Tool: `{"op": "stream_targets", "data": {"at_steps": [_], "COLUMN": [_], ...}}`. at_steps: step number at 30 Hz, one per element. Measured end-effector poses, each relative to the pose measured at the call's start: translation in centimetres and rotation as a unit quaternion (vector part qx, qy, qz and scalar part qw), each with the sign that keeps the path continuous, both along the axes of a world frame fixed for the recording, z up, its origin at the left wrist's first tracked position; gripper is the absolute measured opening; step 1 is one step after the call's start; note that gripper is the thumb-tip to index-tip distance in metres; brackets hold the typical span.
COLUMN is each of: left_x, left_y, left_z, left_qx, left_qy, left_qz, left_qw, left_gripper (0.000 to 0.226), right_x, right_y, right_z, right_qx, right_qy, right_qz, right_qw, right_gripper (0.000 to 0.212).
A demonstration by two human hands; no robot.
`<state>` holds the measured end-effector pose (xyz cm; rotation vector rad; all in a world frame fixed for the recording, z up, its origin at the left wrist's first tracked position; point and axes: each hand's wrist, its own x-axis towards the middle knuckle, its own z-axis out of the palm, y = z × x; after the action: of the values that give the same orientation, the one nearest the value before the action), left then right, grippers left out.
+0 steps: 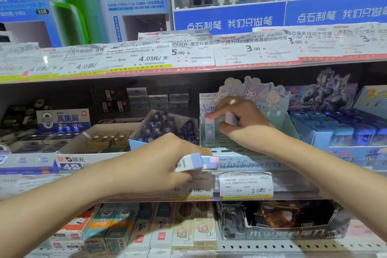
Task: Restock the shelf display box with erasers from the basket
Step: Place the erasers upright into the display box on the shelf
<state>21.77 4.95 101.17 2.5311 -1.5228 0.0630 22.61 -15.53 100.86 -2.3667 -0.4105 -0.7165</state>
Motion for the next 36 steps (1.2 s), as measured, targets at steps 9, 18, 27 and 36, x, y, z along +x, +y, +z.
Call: {"op": "stream_targets", "data": {"at_steps": [9,18,27,36], "left_x": [-1.0,-1.1,-0.9,-1.0], "left_y": [-0.5,-0.4,0.1,0.3], "left_z": [-0.6,-0.4,-0.7,-0.7], "left_qx": [-0.122,-0.107,-0.079,-0.071], "left_qy": [0.036,0.031,0.037,0.085], "left_qz": [0.032,0.038,0.028,0.05], "left_qw": [0.991,0.993,0.996,0.993], "left_gripper": [0.01,0.013,0.016,0.028], "right_x": [-1.0,-1.9,-1.3,-1.1], "right_y": [-1.2,-0.9,-0.4,0.3], "right_z": [0.4,1.0,0.7,-0.4], "right_qx": [0.138,0.242,0.206,0.154], "right_qy": [0.204,0.109,-0.006,-0.024], "right_qz": [0.056,0.106,0.09,0.111], "right_qw": [0.968,0.958,0.974,0.982], "right_gripper": [0.021,0.016,0.038,0.038]}}
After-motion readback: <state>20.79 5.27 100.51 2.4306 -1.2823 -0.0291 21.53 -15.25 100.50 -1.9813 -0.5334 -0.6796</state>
